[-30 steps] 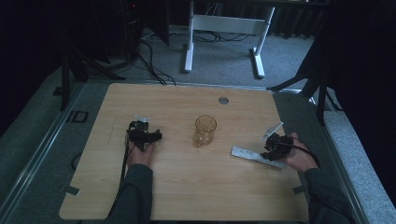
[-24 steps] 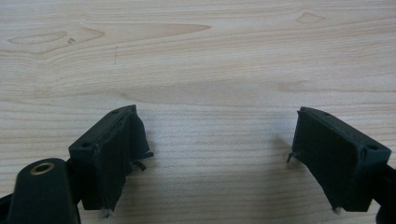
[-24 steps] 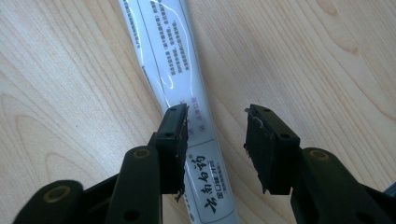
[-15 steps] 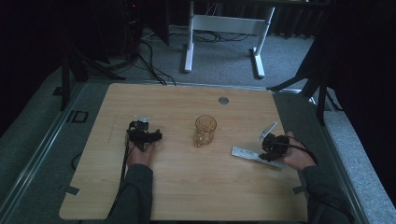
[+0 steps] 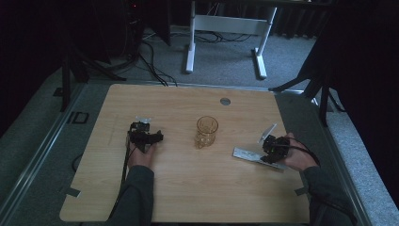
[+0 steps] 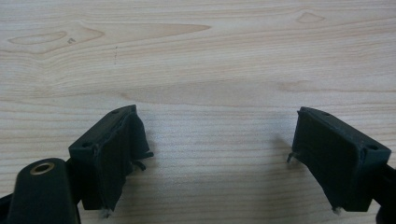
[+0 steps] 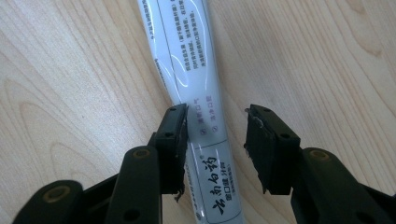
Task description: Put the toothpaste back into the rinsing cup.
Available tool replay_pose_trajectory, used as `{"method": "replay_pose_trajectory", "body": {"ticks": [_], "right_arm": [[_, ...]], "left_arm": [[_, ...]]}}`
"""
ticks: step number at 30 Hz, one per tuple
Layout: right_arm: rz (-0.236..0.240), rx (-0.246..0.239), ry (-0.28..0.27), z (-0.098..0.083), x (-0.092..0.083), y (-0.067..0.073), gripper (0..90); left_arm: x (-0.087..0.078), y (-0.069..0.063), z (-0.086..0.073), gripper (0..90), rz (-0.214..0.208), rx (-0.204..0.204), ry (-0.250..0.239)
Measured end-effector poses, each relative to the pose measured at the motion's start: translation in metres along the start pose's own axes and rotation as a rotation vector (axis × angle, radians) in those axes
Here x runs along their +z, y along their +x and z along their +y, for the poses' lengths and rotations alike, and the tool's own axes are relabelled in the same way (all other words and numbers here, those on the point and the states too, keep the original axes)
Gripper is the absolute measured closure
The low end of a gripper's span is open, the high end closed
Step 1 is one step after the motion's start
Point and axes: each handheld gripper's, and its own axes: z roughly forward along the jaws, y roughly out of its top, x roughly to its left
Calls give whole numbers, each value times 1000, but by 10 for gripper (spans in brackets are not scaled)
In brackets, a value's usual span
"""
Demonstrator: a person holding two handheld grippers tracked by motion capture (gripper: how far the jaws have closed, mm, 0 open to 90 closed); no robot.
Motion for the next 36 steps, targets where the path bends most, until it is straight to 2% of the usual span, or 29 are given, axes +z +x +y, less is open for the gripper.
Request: {"method": "replay_pose_trajectory", "body": {"ticks": [19,23,31,36], "right_arm": [[15,-52,58,6,4,4,598],[17,-69,91,8,9,6,598],[17,-92,109,13,13,6,601],[17,-92,123,15,16,7,600]], "left_arm": [[0,0,0,151,0,0,0],[0,0,0,150,0,0,0],[0,0,0,150,0,0,0],[0,0,0,150,0,0,0]]}}
